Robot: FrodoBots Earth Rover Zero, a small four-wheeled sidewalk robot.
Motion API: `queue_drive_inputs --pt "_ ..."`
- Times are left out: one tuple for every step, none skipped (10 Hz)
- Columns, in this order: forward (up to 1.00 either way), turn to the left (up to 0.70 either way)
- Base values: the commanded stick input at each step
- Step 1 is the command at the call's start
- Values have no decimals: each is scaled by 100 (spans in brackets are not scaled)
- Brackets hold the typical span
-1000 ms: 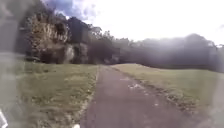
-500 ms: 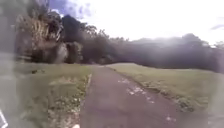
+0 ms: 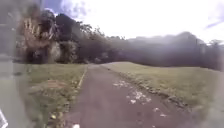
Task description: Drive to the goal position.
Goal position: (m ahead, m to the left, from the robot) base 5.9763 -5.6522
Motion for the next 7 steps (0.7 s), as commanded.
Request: queue_drive_inputs --pt "100 0" --pt "100 0" --pt "100 0" --pt "100 0" --pt "100 0" --pt "100 0" --pt "100 0"
